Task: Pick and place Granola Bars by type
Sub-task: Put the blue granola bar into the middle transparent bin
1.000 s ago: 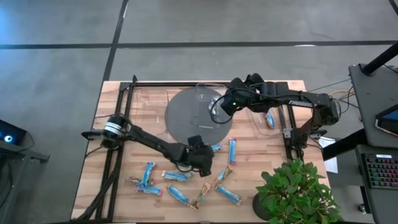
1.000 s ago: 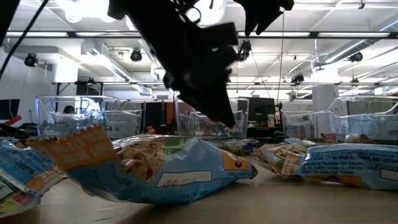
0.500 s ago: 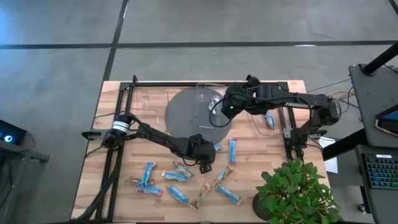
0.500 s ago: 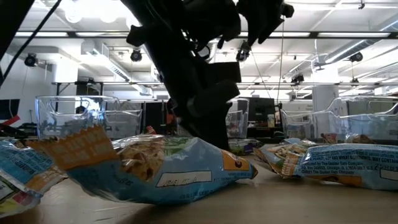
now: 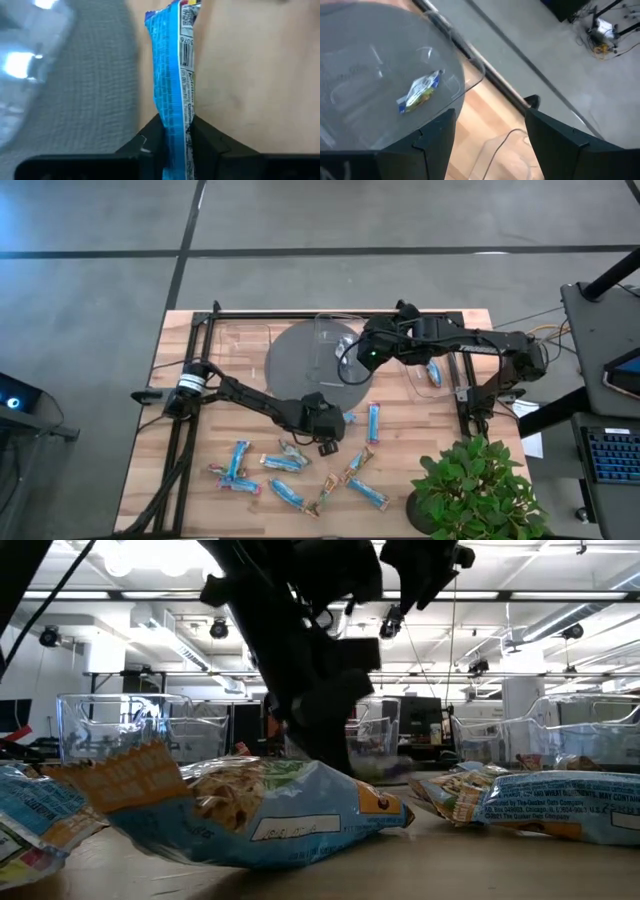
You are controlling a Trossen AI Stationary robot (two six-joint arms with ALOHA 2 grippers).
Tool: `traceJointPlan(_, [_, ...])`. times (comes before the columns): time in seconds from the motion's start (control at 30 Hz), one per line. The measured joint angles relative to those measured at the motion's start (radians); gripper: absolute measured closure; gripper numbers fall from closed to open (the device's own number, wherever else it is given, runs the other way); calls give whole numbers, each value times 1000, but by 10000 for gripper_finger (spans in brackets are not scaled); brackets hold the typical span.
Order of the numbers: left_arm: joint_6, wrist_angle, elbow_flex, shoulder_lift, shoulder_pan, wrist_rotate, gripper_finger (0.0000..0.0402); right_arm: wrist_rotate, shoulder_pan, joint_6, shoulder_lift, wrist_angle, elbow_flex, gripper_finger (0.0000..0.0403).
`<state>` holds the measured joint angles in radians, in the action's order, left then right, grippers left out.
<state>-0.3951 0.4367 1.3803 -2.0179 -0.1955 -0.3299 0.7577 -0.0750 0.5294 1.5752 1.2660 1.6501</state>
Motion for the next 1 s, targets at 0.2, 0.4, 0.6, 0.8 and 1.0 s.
traceJointPlan(0.2, [-142,64,0,168,-1,-43,353,81,5,111,-96,-9,-2,172])
traceJointPlan(0.4, [-371,23,-1,342,58,-212,352,115,6,212,-209,-26,-33,172])
traceJointPlan(0.6, [-402,-82,-4,329,268,-167,352,116,34,275,-236,-27,-62,172])
traceJointPlan(0.8, [-429,-119,-8,231,422,11,340,116,93,283,-197,-25,-70,172])
traceJointPlan(1.0, [-448,-95,-5,202,414,60,281,115,125,280,-161,-12,-72,172])
